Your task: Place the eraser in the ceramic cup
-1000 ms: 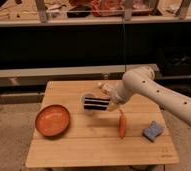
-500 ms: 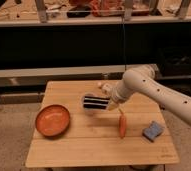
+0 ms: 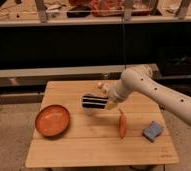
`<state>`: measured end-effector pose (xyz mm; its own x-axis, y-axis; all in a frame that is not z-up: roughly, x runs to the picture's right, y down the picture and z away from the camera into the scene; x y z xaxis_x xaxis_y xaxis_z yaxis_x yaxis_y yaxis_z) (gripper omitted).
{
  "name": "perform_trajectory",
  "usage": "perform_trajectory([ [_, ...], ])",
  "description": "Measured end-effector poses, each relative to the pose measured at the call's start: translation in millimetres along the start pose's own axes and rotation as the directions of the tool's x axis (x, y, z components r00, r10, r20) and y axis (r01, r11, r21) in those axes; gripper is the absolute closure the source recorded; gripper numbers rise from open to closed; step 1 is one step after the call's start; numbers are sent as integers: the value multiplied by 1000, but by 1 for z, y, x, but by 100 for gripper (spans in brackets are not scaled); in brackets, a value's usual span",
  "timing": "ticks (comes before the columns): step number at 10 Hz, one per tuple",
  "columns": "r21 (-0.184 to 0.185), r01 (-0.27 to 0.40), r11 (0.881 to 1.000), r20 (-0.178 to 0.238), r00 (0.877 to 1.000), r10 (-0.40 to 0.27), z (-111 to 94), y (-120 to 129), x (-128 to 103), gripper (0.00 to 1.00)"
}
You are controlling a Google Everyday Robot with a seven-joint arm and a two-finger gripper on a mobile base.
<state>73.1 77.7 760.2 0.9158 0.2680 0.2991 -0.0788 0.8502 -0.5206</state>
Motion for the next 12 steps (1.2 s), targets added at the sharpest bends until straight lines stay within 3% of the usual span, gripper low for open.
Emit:
perform_trajectory([
  [12,-34,47,998,-7,999,-48,20,-25,-22,100],
])
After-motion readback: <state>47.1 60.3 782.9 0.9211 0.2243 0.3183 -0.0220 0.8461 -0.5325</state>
